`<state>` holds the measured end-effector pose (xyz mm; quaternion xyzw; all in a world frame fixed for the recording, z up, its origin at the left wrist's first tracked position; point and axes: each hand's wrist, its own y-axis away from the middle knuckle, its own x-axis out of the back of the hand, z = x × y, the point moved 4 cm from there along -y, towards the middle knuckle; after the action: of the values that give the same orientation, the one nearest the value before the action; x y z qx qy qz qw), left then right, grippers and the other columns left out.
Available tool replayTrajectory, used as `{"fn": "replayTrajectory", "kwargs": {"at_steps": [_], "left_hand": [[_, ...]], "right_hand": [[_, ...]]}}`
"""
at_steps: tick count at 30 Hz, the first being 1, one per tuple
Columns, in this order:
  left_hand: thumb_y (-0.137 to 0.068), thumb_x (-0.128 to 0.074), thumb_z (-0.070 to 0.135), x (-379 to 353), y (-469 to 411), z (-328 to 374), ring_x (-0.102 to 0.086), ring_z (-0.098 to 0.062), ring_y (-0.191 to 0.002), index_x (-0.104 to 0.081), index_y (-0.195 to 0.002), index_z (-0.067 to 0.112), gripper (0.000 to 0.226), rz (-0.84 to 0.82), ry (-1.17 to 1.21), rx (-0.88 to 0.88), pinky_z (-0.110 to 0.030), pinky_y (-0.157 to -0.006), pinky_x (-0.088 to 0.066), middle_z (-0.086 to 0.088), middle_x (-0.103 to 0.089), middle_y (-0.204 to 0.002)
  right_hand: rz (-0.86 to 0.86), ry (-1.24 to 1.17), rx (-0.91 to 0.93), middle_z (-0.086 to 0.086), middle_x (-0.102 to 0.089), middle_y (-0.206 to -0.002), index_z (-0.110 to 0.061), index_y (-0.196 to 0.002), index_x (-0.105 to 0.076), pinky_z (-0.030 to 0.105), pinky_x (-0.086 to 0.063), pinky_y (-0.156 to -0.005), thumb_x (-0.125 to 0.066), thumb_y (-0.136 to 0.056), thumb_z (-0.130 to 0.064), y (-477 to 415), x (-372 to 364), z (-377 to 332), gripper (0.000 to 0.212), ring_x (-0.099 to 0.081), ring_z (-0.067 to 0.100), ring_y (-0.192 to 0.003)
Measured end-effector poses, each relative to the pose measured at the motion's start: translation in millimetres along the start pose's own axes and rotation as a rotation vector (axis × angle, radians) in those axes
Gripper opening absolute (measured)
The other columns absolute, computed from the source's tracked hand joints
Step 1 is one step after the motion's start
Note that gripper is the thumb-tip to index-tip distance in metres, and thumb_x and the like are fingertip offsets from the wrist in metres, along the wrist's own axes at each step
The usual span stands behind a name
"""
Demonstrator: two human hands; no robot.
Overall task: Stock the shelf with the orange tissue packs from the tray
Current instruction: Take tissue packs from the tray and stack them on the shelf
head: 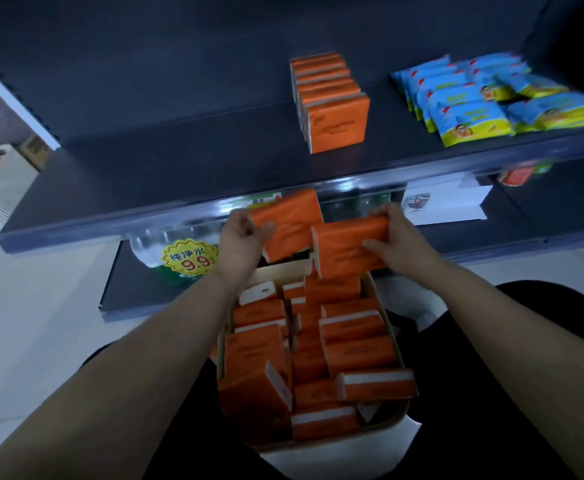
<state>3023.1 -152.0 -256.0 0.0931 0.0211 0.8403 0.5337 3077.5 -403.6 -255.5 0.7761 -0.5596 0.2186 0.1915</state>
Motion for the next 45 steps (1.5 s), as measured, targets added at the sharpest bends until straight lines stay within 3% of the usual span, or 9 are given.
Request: {"fn": "replayTrajectory", "kwargs": {"at_steps": [2,11,17,22,27,32,37,41,45], "left_hand": [[-0.089,-0.065,0.009,-16,-12,27,-0.061,-0.022,-0.089,-0.049,-0.098,0.019,0.021,0.042,-0.023,-0.092,-0.035,-0.071,-0.054,-0.004,-0.061,-0.096],[-0.071,-0.066,0.027,-85,-83,92,-0.061,-0.022,-0.103,-0.056,-0.089,0.043,0.026,0.030,-0.148,-0.301,-0.046,-0.090,-0.054,-0.018,-0.055,-0.119],[-0.083,-0.068,0.006,-106,-119,97,-0.063,-0.018,-0.097,-0.058,-0.099,0.026,0.028,0.033,-0.267,-0.263,-0.040,-0.090,-0.054,-0.005,-0.065,-0.105],[-0.078,-0.072,0.007,-110,-137,96,-0.065,-0.018,-0.091,-0.057,-0.085,0.030,0.028,0.078,-0.274,-0.260,-0.041,-0.085,-0.056,-0.001,-0.067,-0.095],[-0.069,-0.075,0.013,-108,-145,89,-0.069,-0.033,-0.081,-0.058,-0.084,0.024,0.025,0.033,-0.143,-0.183,-0.054,-0.070,-0.057,-0.007,-0.068,-0.088],[-0.084,-0.063,-0.004,-106,-142,96,-0.066,-0.021,-0.077,-0.060,-0.103,0.008,0.023,-0.061,-0.035,-0.080,-0.039,-0.072,-0.060,-0.006,-0.067,-0.090],[-0.091,-0.062,0.027,-98,-132,88,-0.055,-0.017,-0.119,-0.039,-0.141,0.010,0.058,-0.191,0.128,0.011,-0.034,-0.100,-0.046,-0.004,-0.056,-0.132],[-0.075,-0.077,0.048,-102,-127,78,-0.051,-0.005,-0.122,-0.031,-0.143,0.020,0.087,-0.366,-0.197,-0.140,-0.030,-0.105,-0.041,0.006,-0.053,-0.136],[-0.084,-0.070,0.015,-112,-124,83,-0.053,-0.010,-0.113,-0.034,-0.135,0.022,0.062,-0.311,-0.355,-0.389,-0.031,-0.101,-0.044,-0.001,-0.055,-0.125]], "right_hand": [[0.139,0.009,0.040,0.004,-0.050,-0.106,-0.015,-0.126,-0.039,0.032,-0.045,-0.073,-0.066,-0.087,-0.011,-8,25,-3,0.048,-0.052,0.020,-0.089],[0.390,-0.011,0.193,-0.004,-0.052,-0.105,-0.010,-0.125,-0.043,0.022,-0.034,-0.068,-0.070,-0.083,-0.010,-44,85,-16,0.050,-0.050,0.013,-0.090],[0.412,-0.090,0.230,-0.004,-0.051,-0.112,-0.013,-0.124,-0.046,0.024,-0.041,-0.079,-0.072,-0.081,-0.008,-64,90,-15,0.050,-0.052,0.013,-0.099],[0.382,-0.121,0.233,-0.016,-0.052,-0.101,-0.016,-0.129,-0.044,0.024,-0.046,-0.081,-0.071,-0.082,-0.009,-81,92,-22,0.055,-0.053,0.008,-0.095],[0.366,-0.080,0.242,-0.001,-0.058,-0.113,-0.014,-0.134,-0.041,0.029,-0.046,-0.088,-0.072,-0.082,-0.011,-106,82,-38,0.060,-0.056,0.015,-0.104],[0.340,-0.041,0.239,0.006,-0.058,-0.121,-0.011,-0.131,-0.043,0.025,-0.043,-0.091,-0.072,-0.081,-0.009,-128,62,-44,0.057,-0.055,0.018,-0.110],[0.298,-0.077,0.141,0.008,-0.048,-0.133,-0.009,-0.144,-0.028,0.033,-0.041,-0.101,-0.073,-0.082,-0.011,-139,52,-40,0.076,-0.050,0.020,-0.120],[0.087,-0.136,0.059,-0.005,-0.051,-0.118,-0.011,-0.150,0.014,0.018,-0.035,-0.094,-0.064,-0.090,-0.010,-147,49,-44,0.099,-0.047,0.006,-0.112],[-0.046,-0.228,0.020,-0.005,-0.052,-0.118,-0.021,-0.152,0.000,0.026,-0.041,-0.097,-0.062,-0.087,0.001,-158,44,-50,0.092,-0.051,0.010,-0.113]]}}
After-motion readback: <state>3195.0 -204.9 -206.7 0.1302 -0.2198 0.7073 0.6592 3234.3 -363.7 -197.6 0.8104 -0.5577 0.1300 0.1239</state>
